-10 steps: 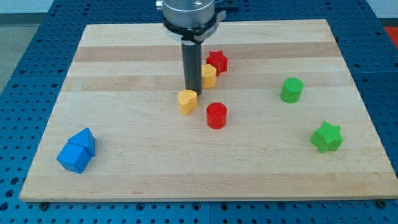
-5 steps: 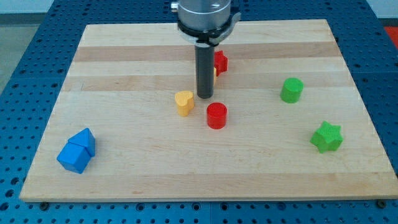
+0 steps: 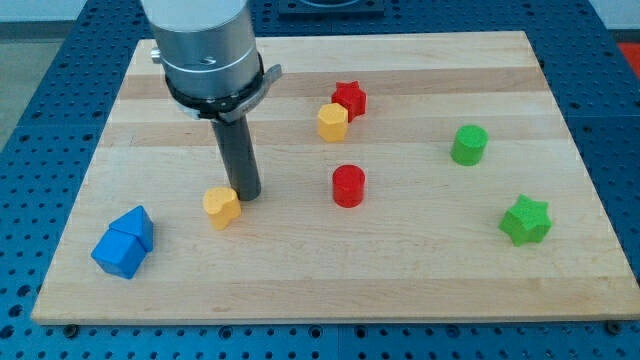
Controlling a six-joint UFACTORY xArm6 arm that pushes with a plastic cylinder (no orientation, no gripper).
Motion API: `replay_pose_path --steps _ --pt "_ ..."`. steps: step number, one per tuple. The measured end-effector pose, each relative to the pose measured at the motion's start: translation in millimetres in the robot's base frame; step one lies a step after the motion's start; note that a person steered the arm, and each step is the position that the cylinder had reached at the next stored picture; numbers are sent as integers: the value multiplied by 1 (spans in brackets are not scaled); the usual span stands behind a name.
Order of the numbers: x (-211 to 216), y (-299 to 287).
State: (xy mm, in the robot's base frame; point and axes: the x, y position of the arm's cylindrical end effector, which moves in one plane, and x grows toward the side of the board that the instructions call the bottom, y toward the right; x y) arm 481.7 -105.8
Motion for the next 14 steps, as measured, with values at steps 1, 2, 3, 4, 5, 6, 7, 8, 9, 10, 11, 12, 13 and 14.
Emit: replay_pose_path --steps 1,2,3,4,5,6,7,8,9,10,11,12,13,14 --pt "7 -15" --pt "15 -32" --pt "23 -48" --pt "33 -62" --pt "43 -76" --pt "56 -87" --pt "60 -90" --pt "60 -86" --pt "61 -35" --pt "58 19" --pt "54 49" --pt "54 51" --pt "54 51" --pt "20 53"
